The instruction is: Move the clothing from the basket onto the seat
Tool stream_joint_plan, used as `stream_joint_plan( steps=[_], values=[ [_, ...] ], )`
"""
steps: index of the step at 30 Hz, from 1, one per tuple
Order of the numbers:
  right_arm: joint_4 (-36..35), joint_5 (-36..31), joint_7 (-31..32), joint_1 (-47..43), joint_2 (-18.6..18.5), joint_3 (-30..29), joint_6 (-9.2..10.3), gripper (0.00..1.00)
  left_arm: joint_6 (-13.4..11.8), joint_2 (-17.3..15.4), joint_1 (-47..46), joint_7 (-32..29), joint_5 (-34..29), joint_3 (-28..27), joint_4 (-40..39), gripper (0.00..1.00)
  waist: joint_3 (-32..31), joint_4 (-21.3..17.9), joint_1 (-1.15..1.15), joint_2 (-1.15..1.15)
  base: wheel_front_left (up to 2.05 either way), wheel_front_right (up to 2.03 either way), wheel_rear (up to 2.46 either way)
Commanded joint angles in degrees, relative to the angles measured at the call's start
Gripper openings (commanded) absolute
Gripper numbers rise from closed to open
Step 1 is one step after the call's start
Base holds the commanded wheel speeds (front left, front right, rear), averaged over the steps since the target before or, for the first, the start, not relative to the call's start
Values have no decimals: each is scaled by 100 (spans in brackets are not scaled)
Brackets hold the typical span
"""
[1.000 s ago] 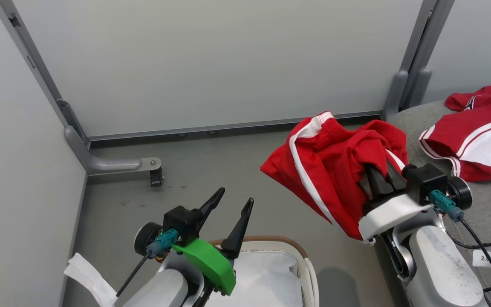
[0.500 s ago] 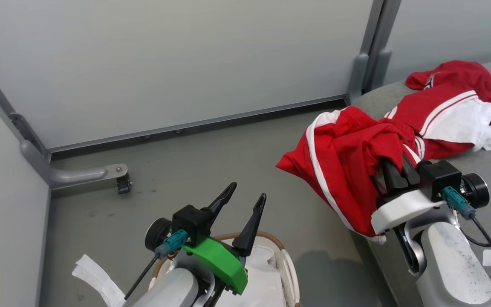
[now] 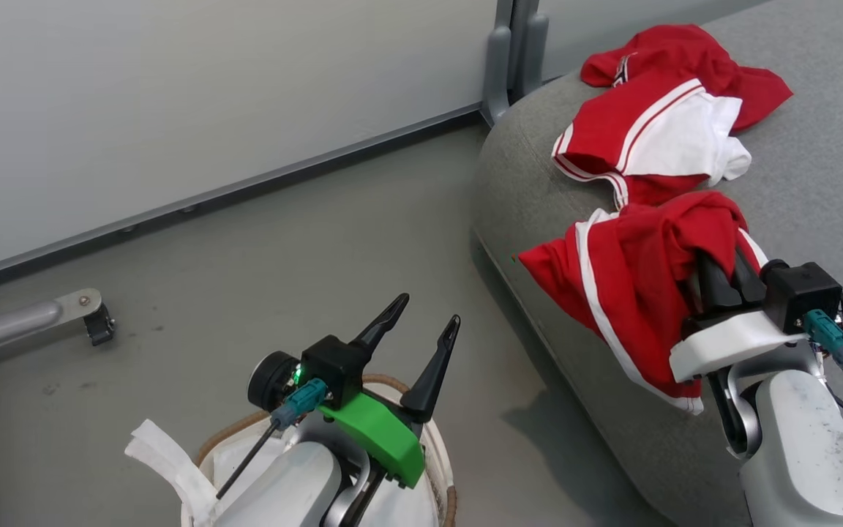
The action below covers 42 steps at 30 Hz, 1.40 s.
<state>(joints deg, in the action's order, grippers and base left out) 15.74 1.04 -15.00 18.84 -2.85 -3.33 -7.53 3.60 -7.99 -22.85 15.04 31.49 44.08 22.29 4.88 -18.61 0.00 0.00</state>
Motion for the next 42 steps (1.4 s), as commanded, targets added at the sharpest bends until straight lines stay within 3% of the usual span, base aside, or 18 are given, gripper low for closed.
stream_joint_plan(
  steps=[1, 6, 12, 16, 22, 28, 33, 42],
  values=[
    [-42, 21, -28, 107, -8, -39, 8, 0, 40, -6, -112, 18, -60, -33, 10, 100, 338, -304, 0, 0, 0, 0, 0],
    [-99, -100, -29, 448, -10, -219, 8, 0, 81, -7, -220, 17, -122, 17, 32, 100, 523, -282, 0, 0, 0, 0, 0],
    [-81, -494, -28, 1473, -168, -637, 8, 0, 118, -72, -413, -73, -182, 97, -68, 100, 845, -78, 0, 0, 0, 0, 0],
    [241, -649, -29, 2423, -645, -868, 8, 0, 130, -101, -557, -176, -248, 176, -203, 100, 1080, 187, 0, 0, 0, 0, 0],
    [1037, -794, -23, 3716, -1720, -1205, 8, 0, 92, -140, -748, -389, -374, 322, -493, 100, 1453, 716, 0, 0, 0, 0, 0],
    [1744, -799, -22, 4290, -2489, -1210, 8, 0, -28, -237, -875, -572, -523, 362, -891, 100, 1876, 973, 0, 0, 0, 0, 0],
    [2417, -935, -22, 4242, -2582, -1353, 8, 0, -111, -368, -918, -701, -583, 382, -1141, 100, 2200, 999, 0, 0, 0, 0, 0],
    [3131, -1221, -22, 3613, -2243, -2006, 8, 0, -208, -517, -873, -806, -622, 414, -1373, 100, 2470, 950, 0, 0, 0, 0, 0]
  ],
)
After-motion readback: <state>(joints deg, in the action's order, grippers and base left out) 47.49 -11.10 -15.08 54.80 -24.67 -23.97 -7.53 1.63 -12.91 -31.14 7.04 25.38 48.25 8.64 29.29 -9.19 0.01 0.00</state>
